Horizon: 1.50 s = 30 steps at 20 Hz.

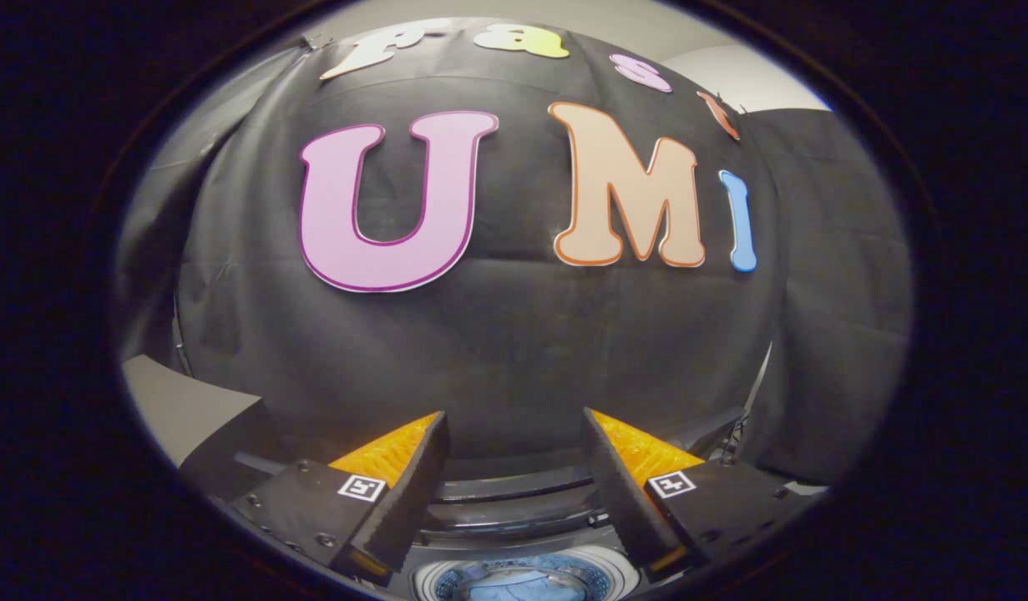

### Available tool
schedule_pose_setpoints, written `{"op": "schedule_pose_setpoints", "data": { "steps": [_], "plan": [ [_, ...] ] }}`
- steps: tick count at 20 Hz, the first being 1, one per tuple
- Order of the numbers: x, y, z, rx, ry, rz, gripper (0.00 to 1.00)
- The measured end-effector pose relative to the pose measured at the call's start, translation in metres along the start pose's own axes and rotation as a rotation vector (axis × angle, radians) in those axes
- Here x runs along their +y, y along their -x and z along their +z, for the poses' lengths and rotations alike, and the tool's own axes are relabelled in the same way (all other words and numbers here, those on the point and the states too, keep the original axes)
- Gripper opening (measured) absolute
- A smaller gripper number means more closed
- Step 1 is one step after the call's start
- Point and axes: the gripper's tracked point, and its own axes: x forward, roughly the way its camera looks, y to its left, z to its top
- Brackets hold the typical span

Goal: Put the clothes into the washing machine and then close the washing machine lid.

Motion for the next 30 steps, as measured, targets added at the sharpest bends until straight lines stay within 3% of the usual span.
{"op": "schedule_pose_setpoints", "data": {
  "steps": [8,30],
  "plan": [
    [-0.003,0.012,0.000,-0.091,-0.024,0.034,0.98],
    [-0.008,0.041,-0.017,-0.054,-0.007,0.061,0.99]
  ]
}}
